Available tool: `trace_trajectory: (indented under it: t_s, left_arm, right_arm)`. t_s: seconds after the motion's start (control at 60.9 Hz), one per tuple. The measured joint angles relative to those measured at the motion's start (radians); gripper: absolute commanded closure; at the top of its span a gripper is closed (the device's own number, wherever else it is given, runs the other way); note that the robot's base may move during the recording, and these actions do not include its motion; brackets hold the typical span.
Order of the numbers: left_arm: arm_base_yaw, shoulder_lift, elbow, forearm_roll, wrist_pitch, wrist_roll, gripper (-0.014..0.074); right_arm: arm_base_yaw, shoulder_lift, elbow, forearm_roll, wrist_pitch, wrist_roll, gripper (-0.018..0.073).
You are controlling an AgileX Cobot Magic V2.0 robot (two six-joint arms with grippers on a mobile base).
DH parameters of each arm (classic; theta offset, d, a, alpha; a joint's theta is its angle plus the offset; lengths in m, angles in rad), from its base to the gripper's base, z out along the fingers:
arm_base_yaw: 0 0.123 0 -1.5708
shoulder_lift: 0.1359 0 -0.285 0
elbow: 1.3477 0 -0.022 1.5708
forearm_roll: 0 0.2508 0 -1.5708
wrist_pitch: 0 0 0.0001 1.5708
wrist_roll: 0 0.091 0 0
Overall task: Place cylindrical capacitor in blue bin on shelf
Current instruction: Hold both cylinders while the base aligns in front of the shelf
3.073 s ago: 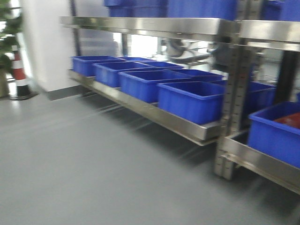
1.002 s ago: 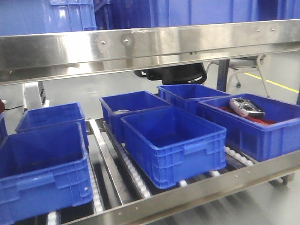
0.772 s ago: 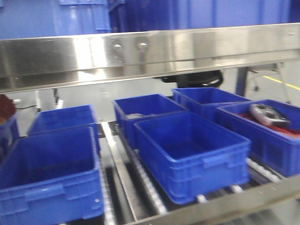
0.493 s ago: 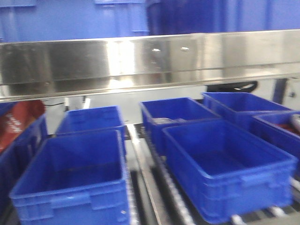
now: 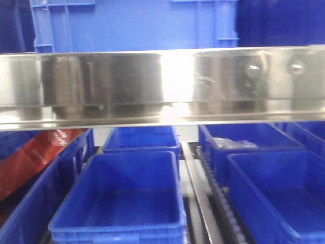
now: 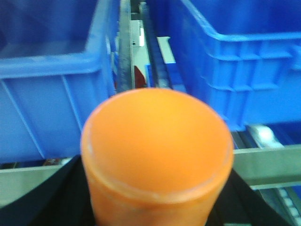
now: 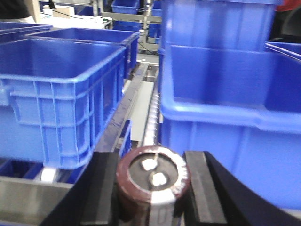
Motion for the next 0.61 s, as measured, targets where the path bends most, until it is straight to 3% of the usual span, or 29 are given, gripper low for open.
trace_trajectory:
  t_s: [0.608]
  left_arm:
    - [0.0, 0.0, 0.0, 0.0, 0.0, 0.0, 0.0708]
  right_arm:
    - [0.0, 0.0, 0.0, 0.0, 0.0, 0.0, 0.0721]
